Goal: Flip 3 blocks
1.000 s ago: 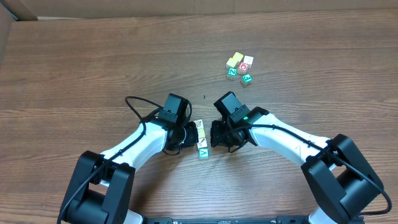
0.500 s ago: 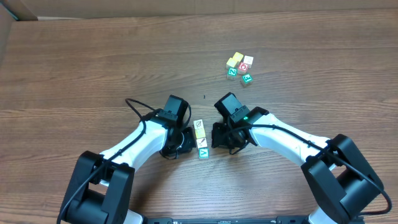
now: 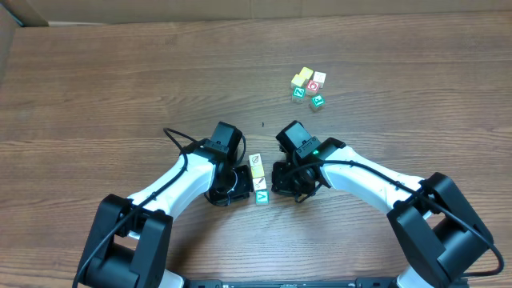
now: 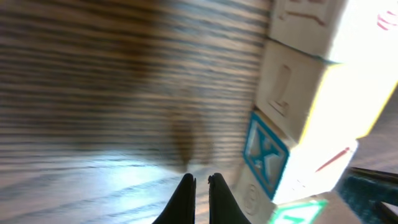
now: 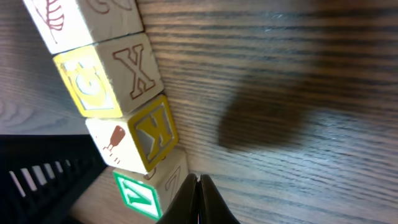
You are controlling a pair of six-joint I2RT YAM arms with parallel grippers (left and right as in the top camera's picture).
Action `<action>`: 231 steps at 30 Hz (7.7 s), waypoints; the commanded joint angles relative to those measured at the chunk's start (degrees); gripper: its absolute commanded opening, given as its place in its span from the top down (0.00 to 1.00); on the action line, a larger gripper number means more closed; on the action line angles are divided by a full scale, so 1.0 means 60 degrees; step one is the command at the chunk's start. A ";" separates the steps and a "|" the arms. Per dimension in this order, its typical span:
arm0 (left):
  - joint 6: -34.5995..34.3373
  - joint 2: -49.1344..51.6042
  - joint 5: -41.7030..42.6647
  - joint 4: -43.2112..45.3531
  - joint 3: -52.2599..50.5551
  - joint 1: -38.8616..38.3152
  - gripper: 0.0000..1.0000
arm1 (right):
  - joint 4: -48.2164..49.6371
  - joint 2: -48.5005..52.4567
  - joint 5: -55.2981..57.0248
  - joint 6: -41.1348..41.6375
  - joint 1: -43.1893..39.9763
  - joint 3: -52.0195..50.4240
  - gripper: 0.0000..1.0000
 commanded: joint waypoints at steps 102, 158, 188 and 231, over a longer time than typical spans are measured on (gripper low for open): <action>0.0943 -0.1020 -0.2765 -0.2371 0.2353 0.1494 0.00 | -0.1851 -0.0503 0.3770 -0.1333 -0.2004 0.1443 0.00; 0.0943 -0.1020 -0.2769 -0.2371 0.2353 0.1494 0.00 | -0.1865 -0.9071 0.3770 -0.1333 -0.2014 0.1443 0.00; 0.0943 -0.1020 -0.2769 -0.2368 0.2353 0.1494 0.00 | 0.3883 -1.5333 0.3847 -0.2131 -0.5603 -0.2550 0.00; 0.0943 -0.1020 -0.2769 -0.2371 0.2353 0.1494 0.00 | 0.5260 -1.7198 0.2419 -0.7045 -0.6127 -0.9847 0.00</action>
